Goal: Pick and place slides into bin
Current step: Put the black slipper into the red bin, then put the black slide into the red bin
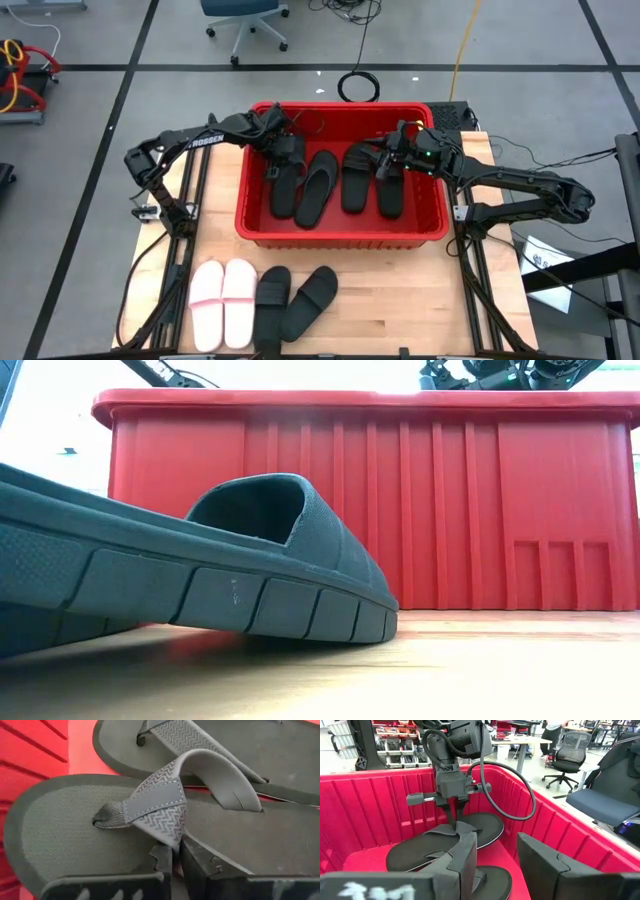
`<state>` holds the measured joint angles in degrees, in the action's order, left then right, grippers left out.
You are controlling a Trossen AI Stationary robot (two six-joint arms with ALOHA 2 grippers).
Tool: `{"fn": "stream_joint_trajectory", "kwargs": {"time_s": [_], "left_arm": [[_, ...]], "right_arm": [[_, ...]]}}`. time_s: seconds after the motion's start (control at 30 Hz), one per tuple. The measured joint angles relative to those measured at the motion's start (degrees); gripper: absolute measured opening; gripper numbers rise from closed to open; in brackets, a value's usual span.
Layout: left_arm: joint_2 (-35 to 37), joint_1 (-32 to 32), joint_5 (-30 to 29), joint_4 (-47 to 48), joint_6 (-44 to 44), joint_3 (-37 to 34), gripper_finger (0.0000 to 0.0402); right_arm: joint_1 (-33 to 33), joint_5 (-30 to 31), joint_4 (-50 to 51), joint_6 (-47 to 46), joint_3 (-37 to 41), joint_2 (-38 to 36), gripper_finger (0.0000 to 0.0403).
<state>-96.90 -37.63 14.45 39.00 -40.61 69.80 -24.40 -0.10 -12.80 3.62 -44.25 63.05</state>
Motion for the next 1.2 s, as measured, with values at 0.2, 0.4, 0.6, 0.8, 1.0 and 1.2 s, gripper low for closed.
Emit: {"fn": "stream_joint_trajectory", "kwargs": {"time_s": [0.2, 0.4, 0.6, 0.8, 1.0, 1.2], "left_arm": [[0.00, 1.05, -1.56, -0.34, 0.43, 0.00, 0.0052], [0.00, 1.82, -3.65, -0.47, 1.22, 0.00, 0.0102], [0.00, 2.50, -4.69, -2.15, 2.30, 0.00, 0.0148], [0.00, 3.40, -6.67, -3.93, 7.66, 0.00, 0.0172], [0.62, 3.67, -11.70, -1.64, 10.34, 0.00, 0.0173], [4.54, 3.84, -11.79, -0.28, 13.81, 0.00, 0.0173]], "right_arm": [[0.00, 0.00, 0.00, 0.00, 0.00, 0.00, 0.0130], [0.00, 0.00, 0.00, 0.00, 0.00, 0.00, 0.0130], [0.00, 0.00, 0.00, 0.00, 0.00, 0.00, 0.0130], [0.02, 0.00, 0.00, 0.00, 0.00, 0.00, 0.0130], [0.02, -0.02, 0.00, 0.00, 0.00, 0.00, 0.0130], [0.01, -0.21, 0.20, 0.30, 0.00, -0.02, 0.0130]]}}
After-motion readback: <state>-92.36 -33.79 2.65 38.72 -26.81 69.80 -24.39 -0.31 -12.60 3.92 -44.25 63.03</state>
